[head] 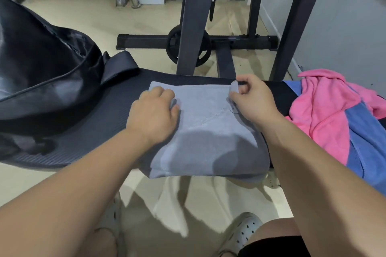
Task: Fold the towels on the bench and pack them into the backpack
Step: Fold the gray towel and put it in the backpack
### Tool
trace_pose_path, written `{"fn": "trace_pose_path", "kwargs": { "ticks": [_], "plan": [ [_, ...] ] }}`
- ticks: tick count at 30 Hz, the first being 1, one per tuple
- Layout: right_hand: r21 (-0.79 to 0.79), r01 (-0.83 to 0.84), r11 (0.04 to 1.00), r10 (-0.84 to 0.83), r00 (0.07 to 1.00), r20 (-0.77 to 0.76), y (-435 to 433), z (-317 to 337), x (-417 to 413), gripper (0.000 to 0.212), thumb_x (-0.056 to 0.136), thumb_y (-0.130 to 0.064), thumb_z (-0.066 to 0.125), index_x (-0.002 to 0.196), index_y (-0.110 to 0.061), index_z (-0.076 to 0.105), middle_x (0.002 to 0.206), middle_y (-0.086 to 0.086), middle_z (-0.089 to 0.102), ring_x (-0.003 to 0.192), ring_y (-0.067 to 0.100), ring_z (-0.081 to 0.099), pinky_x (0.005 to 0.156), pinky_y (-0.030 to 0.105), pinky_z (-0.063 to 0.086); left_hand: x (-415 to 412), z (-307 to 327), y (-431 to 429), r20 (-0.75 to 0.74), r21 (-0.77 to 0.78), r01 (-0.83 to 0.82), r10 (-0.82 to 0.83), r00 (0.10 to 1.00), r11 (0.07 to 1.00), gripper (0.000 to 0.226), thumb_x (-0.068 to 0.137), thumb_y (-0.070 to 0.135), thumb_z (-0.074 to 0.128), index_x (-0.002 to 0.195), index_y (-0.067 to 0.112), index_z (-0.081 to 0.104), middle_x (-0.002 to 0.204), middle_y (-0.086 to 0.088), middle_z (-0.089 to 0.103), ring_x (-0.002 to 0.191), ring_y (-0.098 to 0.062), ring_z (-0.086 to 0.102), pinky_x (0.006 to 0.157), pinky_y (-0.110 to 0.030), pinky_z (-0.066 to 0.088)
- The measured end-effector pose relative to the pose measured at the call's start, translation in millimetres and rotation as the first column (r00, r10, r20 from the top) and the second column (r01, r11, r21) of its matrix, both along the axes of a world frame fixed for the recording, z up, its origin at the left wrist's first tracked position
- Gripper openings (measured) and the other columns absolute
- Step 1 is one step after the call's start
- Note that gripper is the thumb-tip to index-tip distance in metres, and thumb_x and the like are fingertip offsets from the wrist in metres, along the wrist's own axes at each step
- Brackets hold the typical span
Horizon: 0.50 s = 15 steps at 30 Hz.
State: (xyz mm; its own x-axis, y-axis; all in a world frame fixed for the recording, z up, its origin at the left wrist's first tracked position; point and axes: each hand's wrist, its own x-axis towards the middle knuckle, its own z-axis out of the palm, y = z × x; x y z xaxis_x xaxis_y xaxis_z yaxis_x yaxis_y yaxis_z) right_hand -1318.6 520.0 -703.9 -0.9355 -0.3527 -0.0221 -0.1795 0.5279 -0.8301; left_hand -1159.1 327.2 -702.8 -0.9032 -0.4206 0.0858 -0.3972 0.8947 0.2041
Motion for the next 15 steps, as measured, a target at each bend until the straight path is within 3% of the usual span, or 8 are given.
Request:
{"fn": "trace_pose_path", "kwargs": {
  "ticks": [3,5,7,10,15],
  "plan": [
    [-0.054,0.075,0.996,-0.070,0.994,0.089,-1.8,-3.0,-8.6,0.039,0.085,-0.017,0.071,0.123,-0.020,0.062,0.079,-0.003,0.066,0.076,0.011,0.063,0.073,0.023,0.048,-15.1,-9.4,-25.7,0.088,-0.031,-0.054,0.057,0.994,0.998,0.037,0.100,0.032,0.045,0.134,0.017,0.050,0.136,-0.008,0.048,0.113,-0.036,0.046,0.087,-0.048,0.046],
    [-0.079,0.126,0.989,-0.114,0.982,0.148,-2.2,-4.3,-14.8,0.010,0.083,-0.013,0.070,0.093,-0.012,0.069,0.070,-0.001,0.062,0.065,0.012,0.056,0.066,0.026,0.047,-23.4,-15.2,-36.3,0.110,-0.038,-0.064,0.067,0.992,0.997,0.038,0.100,0.028,0.045,0.135,0.015,0.050,0.137,-0.008,0.047,0.113,-0.036,0.045,0.085,-0.047,0.046],
    [-0.091,0.167,0.982,-0.151,0.975,0.163,-1.8,-4.0,-21.1,0.012,0.084,-0.014,0.069,0.075,-0.010,0.063,0.067,0.001,0.057,0.062,0.014,0.050,0.061,0.027,0.043,-32.1,-19.7,-42.5,0.097,-0.047,-0.061,0.065,0.993,0.997,0.032,0.100,0.024,0.045,0.128,0.011,0.053,0.131,-0.011,0.048,0.107,-0.036,0.046,0.079,-0.046,0.046],
    [-0.134,0.208,0.969,-0.187,0.970,0.158,-1.3,-1.1,-31.5,0.017,0.091,-0.019,0.065,0.077,-0.013,0.058,0.070,-0.002,0.055,0.065,0.012,0.049,0.060,0.026,0.040,-44.8,-20.0,-48.1,0.068,-0.055,-0.077,0.081,0.994,0.996,0.016,0.098,0.015,0.046,0.107,0.008,0.057,0.110,-0.011,0.047,0.089,-0.031,0.044,0.067,-0.042,0.037],
    [-0.015,0.132,0.991,-0.131,0.989,0.073,0.9,-7.1,-42.4,0.016,0.100,-0.026,0.055,0.090,-0.014,0.058,0.079,-0.002,0.056,0.067,0.010,0.047,0.057,0.025,0.036,-60.4,-12.3,-64.2,0.017,-0.078,-0.037,0.039,0.999,0.996,0.008,0.096,0.009,0.048,0.102,0.010,0.052,0.102,-0.011,0.049,0.089,-0.034,0.049,0.065,-0.041,0.037]
  ]
}}
